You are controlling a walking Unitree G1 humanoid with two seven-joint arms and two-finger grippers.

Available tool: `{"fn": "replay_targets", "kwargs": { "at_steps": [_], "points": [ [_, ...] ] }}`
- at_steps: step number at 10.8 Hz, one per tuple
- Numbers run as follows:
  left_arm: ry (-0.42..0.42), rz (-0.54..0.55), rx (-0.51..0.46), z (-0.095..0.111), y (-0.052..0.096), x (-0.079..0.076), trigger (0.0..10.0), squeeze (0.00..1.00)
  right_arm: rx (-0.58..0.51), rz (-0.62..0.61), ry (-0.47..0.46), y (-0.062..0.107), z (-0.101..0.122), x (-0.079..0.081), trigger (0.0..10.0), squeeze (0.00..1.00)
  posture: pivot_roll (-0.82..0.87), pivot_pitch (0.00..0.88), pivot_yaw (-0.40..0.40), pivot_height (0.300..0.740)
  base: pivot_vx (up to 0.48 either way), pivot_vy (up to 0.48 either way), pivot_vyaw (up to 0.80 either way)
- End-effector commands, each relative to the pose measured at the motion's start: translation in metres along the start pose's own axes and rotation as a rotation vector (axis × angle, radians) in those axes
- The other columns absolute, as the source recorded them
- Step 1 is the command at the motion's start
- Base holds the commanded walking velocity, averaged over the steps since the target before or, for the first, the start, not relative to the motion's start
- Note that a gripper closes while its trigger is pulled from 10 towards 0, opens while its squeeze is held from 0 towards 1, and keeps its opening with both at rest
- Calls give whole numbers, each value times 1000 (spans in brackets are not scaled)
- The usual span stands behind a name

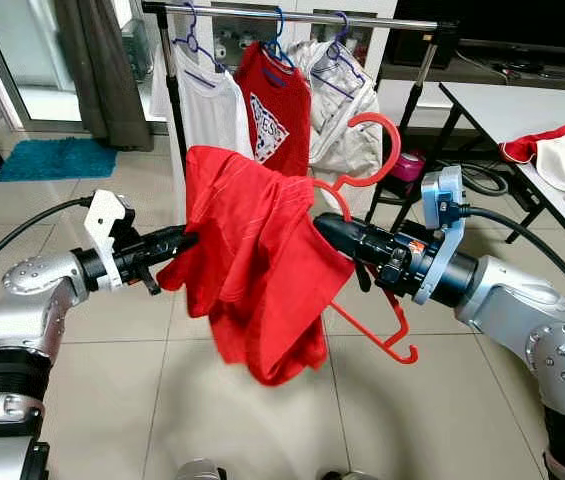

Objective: Hang hanger

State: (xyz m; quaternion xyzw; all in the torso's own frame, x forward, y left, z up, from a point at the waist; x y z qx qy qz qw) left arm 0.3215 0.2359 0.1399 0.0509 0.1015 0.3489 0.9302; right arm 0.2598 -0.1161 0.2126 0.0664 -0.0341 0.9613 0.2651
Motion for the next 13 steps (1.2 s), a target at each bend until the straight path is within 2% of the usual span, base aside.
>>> {"fn": "replay_targets", "kwargs": {
  "at_steps": [1,7,9,11,12,13],
  "points": [
    [-23,3,4,5,-3,1,0,0,-27,11,17,0,7,2,10000,0,-77,48,-27,740,0,0,0],
    [-48,6,36,9,4,4,0,0,-26,3,25,0,6,2,10000,0,-73,41,-20,740,0,0,0],
    [-101,23,94,23,22,11,0,0,-10,-20,46,3,1,0,10000,0,-74,41,-20,740,0,0,0],
    [-171,27,164,50,45,17,0,0,30,-9,62,6,-10,2,10000,0,-53,41,-15,740,0,0,0],
    [-210,15,182,71,57,18,0,0,49,-40,97,4,-18,0,10000,0,-30,41,-5,740,0,0,0],
    [-228,2,188,81,61,17,0,0,72,-51,122,3,-23,-1,10000,0,-20,41,0,740,0,0,0]
  ]
}}
Point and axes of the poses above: a point about 5 cm out from each wrist's last joint towards the gripper, its own y axis pointing back from the gripper into the wrist, its own z axis along the axis of the wrist's last joint, x = y × z, the point moved 1 cm from there along -y, pointing out of the wrist towards the gripper, and after that the axes turned 10 degrees about y, right-handed, at the moved point
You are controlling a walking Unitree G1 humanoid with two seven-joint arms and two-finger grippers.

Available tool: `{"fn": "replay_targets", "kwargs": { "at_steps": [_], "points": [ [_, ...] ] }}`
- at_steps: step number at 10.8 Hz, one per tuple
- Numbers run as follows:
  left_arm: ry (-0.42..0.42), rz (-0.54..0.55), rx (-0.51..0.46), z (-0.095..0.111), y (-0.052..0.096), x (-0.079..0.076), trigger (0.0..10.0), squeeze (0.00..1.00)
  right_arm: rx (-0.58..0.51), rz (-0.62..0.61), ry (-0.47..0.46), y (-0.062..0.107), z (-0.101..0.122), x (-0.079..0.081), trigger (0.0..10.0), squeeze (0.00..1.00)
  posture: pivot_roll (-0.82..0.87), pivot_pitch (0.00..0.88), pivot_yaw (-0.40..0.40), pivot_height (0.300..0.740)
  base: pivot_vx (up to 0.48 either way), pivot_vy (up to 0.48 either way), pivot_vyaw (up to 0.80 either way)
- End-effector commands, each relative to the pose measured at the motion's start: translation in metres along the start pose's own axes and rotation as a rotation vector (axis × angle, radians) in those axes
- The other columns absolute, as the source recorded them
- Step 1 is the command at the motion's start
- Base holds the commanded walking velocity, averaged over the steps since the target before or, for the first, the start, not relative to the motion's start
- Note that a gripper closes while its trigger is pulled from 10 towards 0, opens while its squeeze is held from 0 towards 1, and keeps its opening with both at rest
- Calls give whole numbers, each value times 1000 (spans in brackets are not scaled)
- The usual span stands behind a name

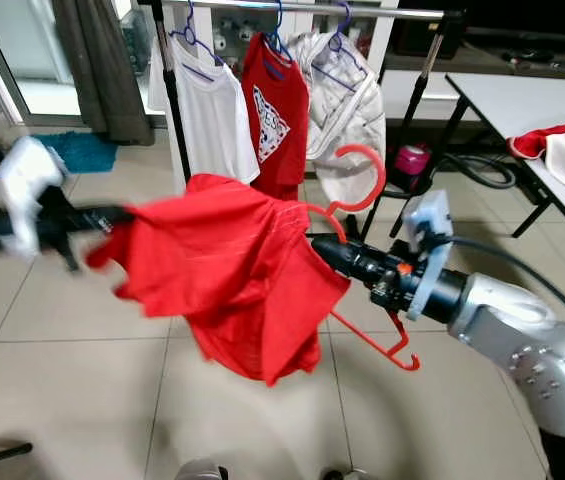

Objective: Hang hanger

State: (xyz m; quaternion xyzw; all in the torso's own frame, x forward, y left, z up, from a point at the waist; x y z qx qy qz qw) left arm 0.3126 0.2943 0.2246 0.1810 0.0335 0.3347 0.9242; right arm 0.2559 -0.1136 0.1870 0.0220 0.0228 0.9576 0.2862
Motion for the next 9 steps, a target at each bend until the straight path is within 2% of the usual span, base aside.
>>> {"fn": "replay_targets", "kwargs": {
  "at_steps": [1,2,3,4,5,6,7,8,9],
  "points": [
    [-25,-18,-14,10,1,-1,0,0,0,-3,19,1,-2,0,10000,0,-8,39,5,740,0,0,0],
    [-81,-44,-17,33,5,1,0,0,-3,23,45,-5,-9,8,10000,0,13,35,14,740,0,0,0],
    [-139,-30,8,46,6,6,0,0,-9,85,64,-8,-13,18,10000,0,23,34,24,740,0,0,0],
    [-190,6,19,54,7,12,0,0,11,150,75,-7,-17,26,10000,0,25,35,27,740,0,0,0],
    [-286,88,43,64,11,20,0,0,33,195,89,-4,-22,32,10000,0,27,36,33,740,0,0,0],
    [-366,163,14,79,15,26,0,0,40,227,94,-1,-25,36,10000,0,27,37,37,740,0,0,0],
    [-388,197,-11,87,17,29,0,0,21,207,94,-1,-24,35,10000,0,25,39,43,740,0,0,0],
    [-390,237,-76,95,18,31,0,0,-9,193,86,-1,-20,33,10000,0,23,38,44,740,0,0,0],
    [-365,227,-124,99,18,32,0,0,-66,142,72,-4,-14,28,10000,0,23,39,44,740,0,0,0]
  ]
}}
Point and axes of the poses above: a point about 5 cm out from each wrist's last joint towards the gripper, its own y axis pointing back from the gripper into the wrist, its own z axis along the axis of the wrist's last joint, x = y × z, the point moved 1 cm from there along -y, pointing out of the wrist towards the gripper, and after that the axes turned 10 degrees about y, right-handed, at the moved point
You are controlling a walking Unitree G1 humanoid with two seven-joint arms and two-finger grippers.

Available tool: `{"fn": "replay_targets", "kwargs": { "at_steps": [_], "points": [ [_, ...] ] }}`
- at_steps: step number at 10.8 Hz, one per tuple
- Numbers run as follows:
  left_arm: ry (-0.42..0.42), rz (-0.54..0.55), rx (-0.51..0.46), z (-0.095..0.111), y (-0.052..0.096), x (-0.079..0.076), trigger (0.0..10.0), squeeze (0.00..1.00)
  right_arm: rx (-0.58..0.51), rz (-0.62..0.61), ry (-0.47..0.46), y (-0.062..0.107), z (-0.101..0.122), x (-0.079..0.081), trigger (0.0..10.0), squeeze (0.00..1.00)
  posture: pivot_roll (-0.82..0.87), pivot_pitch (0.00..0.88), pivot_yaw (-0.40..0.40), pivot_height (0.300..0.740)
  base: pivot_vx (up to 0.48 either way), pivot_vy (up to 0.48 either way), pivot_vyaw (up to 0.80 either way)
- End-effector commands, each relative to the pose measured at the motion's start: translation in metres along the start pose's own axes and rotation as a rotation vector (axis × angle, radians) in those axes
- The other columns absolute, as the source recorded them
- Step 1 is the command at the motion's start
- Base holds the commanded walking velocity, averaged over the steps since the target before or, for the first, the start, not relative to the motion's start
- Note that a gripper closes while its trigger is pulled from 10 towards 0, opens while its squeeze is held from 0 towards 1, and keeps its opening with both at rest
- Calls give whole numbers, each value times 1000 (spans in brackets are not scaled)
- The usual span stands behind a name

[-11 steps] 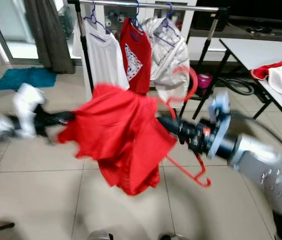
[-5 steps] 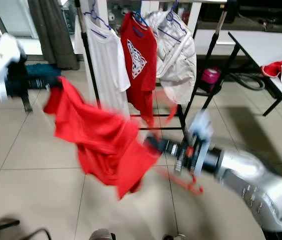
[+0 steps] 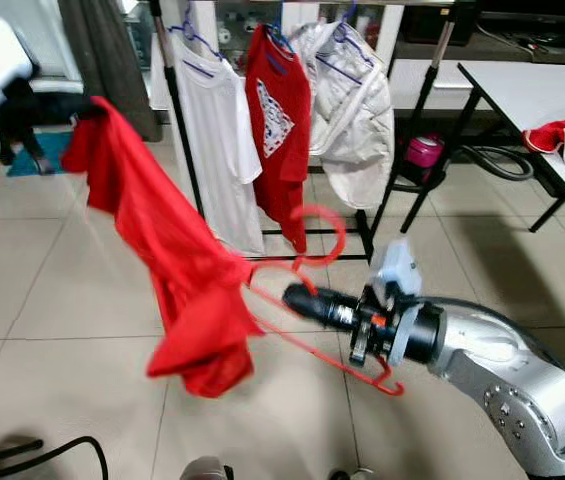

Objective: Hang hanger

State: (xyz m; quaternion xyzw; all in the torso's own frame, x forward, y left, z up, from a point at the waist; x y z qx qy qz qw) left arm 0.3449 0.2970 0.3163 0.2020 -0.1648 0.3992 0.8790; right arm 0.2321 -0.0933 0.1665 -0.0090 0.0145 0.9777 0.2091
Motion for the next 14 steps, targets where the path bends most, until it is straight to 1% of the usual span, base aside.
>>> {"fn": "replay_targets", "kwargs": {
  "at_steps": [1,2,3,4,5,6,7,8,10,11,13,14],
  "points": [
    [5,5,-50,8,1,3,0,0,-42,-22,12,1,8,-4,10000,0,23,39,44,740,0,0,0],
    [25,-39,-58,8,-1,2,0,0,-116,-51,-20,-4,15,-6,10000,0,24,38,42,740,0,0,0],
    [25,-20,-81,12,0,4,0,0,-143,-55,-32,-7,17,-5,10000,0,30,37,38,740,0,0,0],
    [37,-10,-106,16,2,7,0,0,-133,-57,-20,-9,15,-4,10000,0,36,36,40,740,0,0,0],
    [54,-2,-122,19,3,9,0,0,-176,-100,-56,-12,16,-7,10000,0,36,35,42,740,0,0,0],
    [66,9,-119,17,2,10,0,0,-106,-75,0,-17,10,-3,10000,0,35,34,45,740,0,0,0],
    [63,27,-107,15,0,11,0,0,-56,-56,19,-18,2,1,10000,0,34,32,46,740,0,0,0],
    [71,58,-100,14,-4,12,0,0,-71,-52,13,-20,3,3,10000,0,37,31,48,740,0,0,0],
    [72,134,-35,4,-6,16,0,0,-203,-80,-41,-21,21,-2,10000,0,39,30,49,740,0,0,0],
    [52,226,48,-11,-5,20,0,0,-280,-55,-73,-19,33,-2,10000,0,40,28,45,740,0,0,0],
    [56,272,68,-19,-5,21,0,0,-293,-30,-78,-19,34,-1,10000,0,40,28,45,740,0,0,0],
    [63,280,62,-22,-8,19,4824,0,-294,-24,-83,-19,35,-1,10000,0,40,28,45,740,0,0,0]
  ]
}}
Point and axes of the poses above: a point about 5 cm out from each wrist's last joint towards the gripper, its own y axis pointing back from the gripper into the wrist, its own z axis along the axis of the wrist's last joint, x = y × z, the point moved 1 cm from there along -y, pointing out of the wrist towards the gripper, and after that the axes turned 10 degrees about y, right-handed, at the moved point
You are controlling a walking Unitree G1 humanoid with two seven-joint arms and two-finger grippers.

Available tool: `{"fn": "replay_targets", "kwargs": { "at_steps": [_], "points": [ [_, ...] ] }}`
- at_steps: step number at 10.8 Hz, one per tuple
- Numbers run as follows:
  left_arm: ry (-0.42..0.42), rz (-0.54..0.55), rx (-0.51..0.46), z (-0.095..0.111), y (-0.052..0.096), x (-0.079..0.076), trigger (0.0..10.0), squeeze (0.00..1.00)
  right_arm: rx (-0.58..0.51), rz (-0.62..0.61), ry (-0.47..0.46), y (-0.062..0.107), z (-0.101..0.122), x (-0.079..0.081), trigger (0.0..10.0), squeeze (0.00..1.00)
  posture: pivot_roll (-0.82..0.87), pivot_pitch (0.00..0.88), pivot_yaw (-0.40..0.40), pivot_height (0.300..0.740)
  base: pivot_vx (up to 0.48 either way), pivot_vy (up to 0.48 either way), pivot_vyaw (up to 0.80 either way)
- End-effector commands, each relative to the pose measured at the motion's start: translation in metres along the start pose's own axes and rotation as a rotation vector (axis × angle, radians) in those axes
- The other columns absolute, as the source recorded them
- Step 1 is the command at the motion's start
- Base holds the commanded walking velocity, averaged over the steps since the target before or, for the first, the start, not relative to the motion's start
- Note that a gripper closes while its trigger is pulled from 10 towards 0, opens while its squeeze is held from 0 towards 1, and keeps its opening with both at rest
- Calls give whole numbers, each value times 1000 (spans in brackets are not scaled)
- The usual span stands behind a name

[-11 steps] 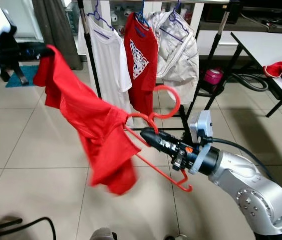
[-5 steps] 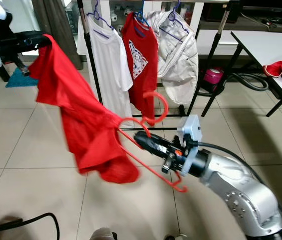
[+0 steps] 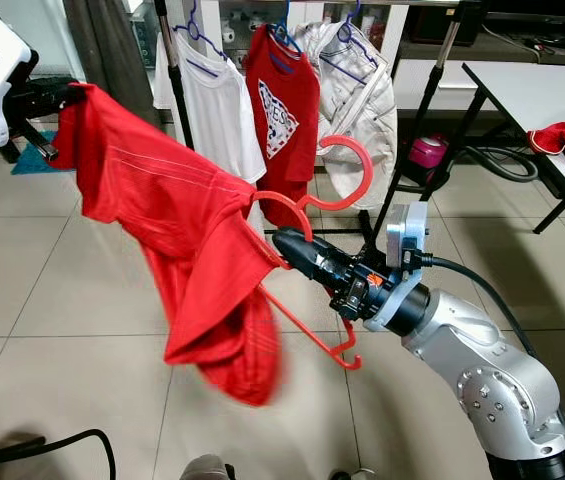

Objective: Hang hanger

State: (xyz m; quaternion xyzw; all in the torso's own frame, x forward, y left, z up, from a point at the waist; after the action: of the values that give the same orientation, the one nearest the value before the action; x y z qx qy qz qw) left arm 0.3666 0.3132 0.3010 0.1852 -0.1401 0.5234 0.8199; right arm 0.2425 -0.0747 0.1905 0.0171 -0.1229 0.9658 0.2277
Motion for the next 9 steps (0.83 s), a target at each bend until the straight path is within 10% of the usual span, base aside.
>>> {"fn": "replay_targets", "kwargs": {
  "at_steps": [1,2,6,9],
  "points": [
    [34,1,-17,-1,-2,0,10000,0,-36,21,17,-2,10,2,10000,0,40,28,45,740,0,0,0],
    [23,13,-23,-1,-2,0,10000,1000,-38,13,13,-2,11,0,10000,0,38,20,41,740,0,0,0],
    [-37,80,78,-27,13,7,10000,1000,-45,-36,9,0,15,-8,10000,0,36,19,32,740,0,0,0],
    [43,-99,-76,-32,5,-21,10000,1000,66,-183,10,0,9,-29,10000,0,21,23,15,740,0,0,0]
  ]
}}
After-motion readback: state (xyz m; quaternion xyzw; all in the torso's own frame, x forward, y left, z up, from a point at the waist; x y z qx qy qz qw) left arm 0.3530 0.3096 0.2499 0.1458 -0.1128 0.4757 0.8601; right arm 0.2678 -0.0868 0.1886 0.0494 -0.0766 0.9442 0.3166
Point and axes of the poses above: a point about 5 cm out from each wrist's last joint towards the gripper, its own y axis pointing back from the gripper into the wrist, its own z axis along the axis of the wrist's last joint, x = y × z, the point moved 1 cm from there along -y, pointing out of the wrist towards the gripper, and after that the axes turned 10 degrees about y, right-handed, at the moved point
